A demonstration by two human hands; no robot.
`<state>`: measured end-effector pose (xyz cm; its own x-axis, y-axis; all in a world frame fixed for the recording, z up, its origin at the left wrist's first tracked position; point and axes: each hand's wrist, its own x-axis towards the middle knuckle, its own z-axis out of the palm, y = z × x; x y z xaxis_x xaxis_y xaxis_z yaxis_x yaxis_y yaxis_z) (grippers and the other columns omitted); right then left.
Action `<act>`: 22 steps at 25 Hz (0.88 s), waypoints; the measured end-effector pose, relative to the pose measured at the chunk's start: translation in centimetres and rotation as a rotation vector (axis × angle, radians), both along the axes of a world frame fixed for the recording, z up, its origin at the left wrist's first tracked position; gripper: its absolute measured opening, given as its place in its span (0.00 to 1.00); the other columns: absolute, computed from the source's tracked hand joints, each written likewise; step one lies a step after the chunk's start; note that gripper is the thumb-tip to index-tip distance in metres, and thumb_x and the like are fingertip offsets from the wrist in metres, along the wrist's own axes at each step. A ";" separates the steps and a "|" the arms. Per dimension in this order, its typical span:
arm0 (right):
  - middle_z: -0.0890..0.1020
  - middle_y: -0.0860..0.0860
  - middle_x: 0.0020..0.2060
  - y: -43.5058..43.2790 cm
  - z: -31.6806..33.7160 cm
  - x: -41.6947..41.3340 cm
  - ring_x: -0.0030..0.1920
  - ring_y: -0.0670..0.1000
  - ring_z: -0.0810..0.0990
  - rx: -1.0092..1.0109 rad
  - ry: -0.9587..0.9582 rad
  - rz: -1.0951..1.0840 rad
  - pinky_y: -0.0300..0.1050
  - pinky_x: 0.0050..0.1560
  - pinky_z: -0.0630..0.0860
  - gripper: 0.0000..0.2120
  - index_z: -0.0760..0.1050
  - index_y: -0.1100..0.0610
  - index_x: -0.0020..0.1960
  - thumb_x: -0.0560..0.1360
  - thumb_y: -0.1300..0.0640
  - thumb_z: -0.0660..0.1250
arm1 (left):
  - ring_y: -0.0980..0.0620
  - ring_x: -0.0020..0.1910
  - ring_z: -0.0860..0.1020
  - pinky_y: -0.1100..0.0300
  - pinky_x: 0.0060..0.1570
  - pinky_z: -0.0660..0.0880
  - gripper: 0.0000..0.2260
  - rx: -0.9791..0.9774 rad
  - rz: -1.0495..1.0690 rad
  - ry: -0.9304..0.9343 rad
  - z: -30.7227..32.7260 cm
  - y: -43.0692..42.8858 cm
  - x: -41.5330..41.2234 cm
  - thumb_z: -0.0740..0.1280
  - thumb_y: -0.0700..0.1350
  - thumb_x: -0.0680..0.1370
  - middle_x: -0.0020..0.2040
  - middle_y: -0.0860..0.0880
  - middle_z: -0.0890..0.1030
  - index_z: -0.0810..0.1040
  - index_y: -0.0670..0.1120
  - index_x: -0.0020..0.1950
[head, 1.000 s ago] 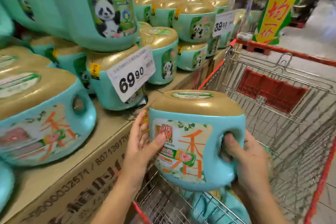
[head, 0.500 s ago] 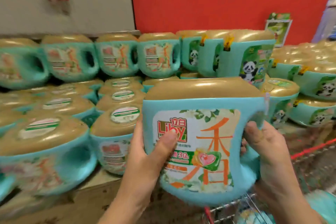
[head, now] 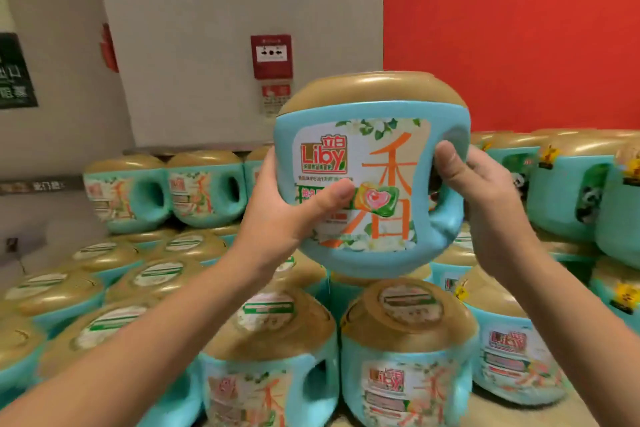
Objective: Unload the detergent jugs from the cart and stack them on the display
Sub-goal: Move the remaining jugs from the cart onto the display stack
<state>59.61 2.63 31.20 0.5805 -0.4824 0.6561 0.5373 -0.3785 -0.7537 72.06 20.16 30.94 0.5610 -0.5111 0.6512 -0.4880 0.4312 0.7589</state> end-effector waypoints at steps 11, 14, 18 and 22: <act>0.85 0.43 0.41 -7.8 1.5 10.9 0.42 0.40 0.83 -0.113 0.287 -0.085 0.32 0.38 0.75 0.30 0.79 0.52 0.50 0.54 0.38 0.78 | 0.58 0.57 0.77 0.61 0.52 0.75 0.48 0.387 0.242 -0.113 -0.1 -7.1 13.1 0.77 0.69 0.49 0.57 0.61 0.77 0.64 0.58 0.66; 0.83 0.35 0.35 -10.0 0.2 12.5 0.36 0.33 0.80 -0.123 0.355 -0.086 0.25 0.32 0.71 0.24 0.76 0.50 0.48 0.58 0.41 0.76 | 0.55 0.59 0.76 0.56 0.56 0.76 0.51 0.461 0.269 -0.124 -0.9 -9.4 15.1 0.76 0.71 0.47 0.59 0.58 0.77 0.64 0.56 0.66; 0.84 0.41 0.44 -12.2 -1.8 13.8 0.44 0.37 0.81 -0.112 0.407 -0.084 0.28 0.38 0.74 0.25 0.75 0.49 0.53 0.59 0.43 0.75 | 0.62 0.50 0.75 0.68 0.43 0.73 0.48 0.565 0.250 -0.132 -2.4 -11.7 16.6 0.80 0.62 0.58 0.53 0.60 0.75 0.60 0.50 0.71; 0.81 0.46 0.54 -13.6 -3.2 14.5 0.54 0.43 0.80 -0.117 0.432 -0.109 0.35 0.48 0.77 0.28 0.73 0.52 0.60 0.64 0.46 0.76 | 0.56 0.56 0.75 0.61 0.53 0.73 0.49 0.557 0.252 -0.128 -3.8 -13.2 17.3 0.81 0.56 0.61 0.60 0.54 0.75 0.57 0.48 0.74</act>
<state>74.09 -10.94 28.01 0.7631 -0.4925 0.4185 0.1353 -0.5115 -0.8486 89.40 6.93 27.10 0.6437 -0.6555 0.3949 -0.6251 -0.1526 0.7655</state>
